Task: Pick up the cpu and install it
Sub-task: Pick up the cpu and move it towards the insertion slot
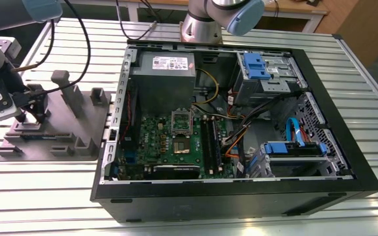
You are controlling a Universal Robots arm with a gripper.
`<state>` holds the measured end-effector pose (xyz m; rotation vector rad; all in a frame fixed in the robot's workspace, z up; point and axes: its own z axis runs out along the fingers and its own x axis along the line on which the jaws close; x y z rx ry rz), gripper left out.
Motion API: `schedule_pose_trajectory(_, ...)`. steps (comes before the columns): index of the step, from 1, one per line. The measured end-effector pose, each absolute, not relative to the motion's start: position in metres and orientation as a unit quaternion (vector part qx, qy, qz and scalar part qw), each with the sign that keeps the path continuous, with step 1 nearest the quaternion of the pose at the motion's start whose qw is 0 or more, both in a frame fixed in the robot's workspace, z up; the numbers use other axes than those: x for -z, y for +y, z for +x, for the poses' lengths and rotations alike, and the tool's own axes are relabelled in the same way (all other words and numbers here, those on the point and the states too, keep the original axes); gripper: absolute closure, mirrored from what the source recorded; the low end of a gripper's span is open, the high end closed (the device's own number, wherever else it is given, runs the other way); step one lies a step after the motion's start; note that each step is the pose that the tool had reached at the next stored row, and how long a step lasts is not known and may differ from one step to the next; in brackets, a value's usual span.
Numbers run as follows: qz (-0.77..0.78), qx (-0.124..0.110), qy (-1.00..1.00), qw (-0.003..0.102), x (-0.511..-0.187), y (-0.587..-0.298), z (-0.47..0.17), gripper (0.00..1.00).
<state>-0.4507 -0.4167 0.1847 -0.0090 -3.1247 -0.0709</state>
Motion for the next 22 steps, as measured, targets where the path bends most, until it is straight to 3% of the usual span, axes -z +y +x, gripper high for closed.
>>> schedule_pose_trajectory(22, -0.003, 0.023, -1.0, 0.008, -0.198, -0.417, -0.451, 0.53)
